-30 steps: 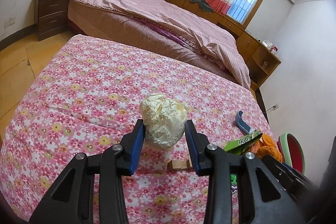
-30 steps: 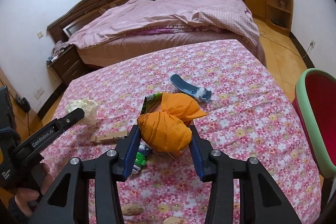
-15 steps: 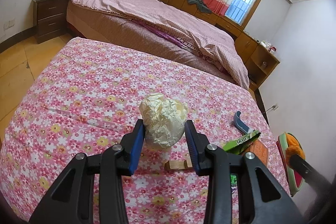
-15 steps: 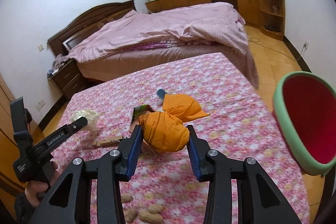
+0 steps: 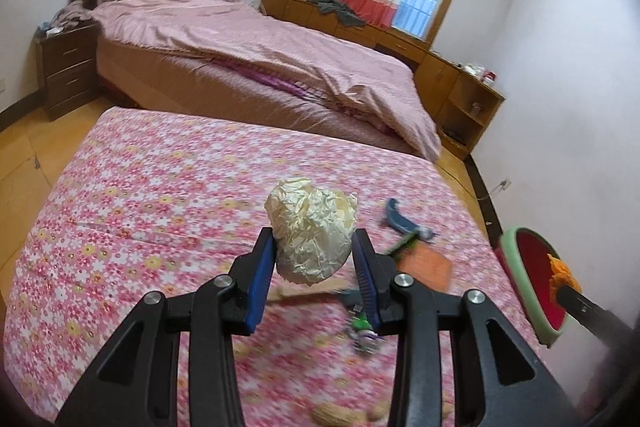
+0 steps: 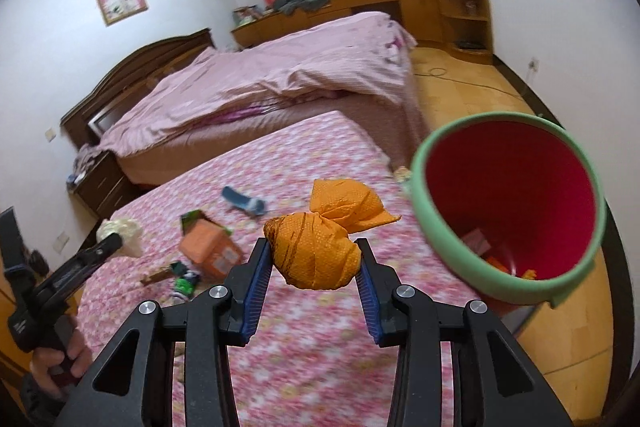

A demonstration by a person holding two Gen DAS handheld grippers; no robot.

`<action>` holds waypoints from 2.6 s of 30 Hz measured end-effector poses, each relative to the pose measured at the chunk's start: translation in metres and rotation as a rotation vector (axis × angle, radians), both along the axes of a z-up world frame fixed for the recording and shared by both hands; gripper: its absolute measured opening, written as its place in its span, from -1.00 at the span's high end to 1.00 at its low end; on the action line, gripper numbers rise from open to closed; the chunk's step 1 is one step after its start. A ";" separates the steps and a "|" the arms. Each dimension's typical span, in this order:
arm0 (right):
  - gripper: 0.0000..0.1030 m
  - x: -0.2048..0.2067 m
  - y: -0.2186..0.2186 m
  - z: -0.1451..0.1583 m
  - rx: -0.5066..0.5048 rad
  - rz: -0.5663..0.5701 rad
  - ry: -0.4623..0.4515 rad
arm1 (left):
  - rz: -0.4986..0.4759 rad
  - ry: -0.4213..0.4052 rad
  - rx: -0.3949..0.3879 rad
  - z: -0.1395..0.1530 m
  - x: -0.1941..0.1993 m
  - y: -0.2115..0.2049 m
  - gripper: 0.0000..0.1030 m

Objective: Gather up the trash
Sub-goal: 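Carry the foil ball and orange mesh bundle over the red bucket and open both grippers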

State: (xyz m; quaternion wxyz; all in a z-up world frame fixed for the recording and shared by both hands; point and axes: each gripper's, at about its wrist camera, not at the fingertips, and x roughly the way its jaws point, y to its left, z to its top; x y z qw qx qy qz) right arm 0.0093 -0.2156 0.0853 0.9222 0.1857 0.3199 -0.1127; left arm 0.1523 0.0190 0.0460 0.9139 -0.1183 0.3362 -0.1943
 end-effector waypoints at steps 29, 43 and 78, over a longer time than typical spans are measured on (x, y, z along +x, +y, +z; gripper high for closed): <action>0.18 -0.077 -0.138 -0.006 0.123 -0.176 -0.056 | -0.379 0.015 0.081 0.038 -0.065 -0.198 0.24; 0.17 -0.087 -0.183 -0.021 0.166 -0.213 -0.062 | -0.555 0.037 0.186 0.004 -0.057 -0.315 0.23; -0.15 -0.075 -0.195 -0.034 0.215 -0.232 -0.018 | -0.566 0.038 0.196 0.000 -0.067 -0.317 -0.12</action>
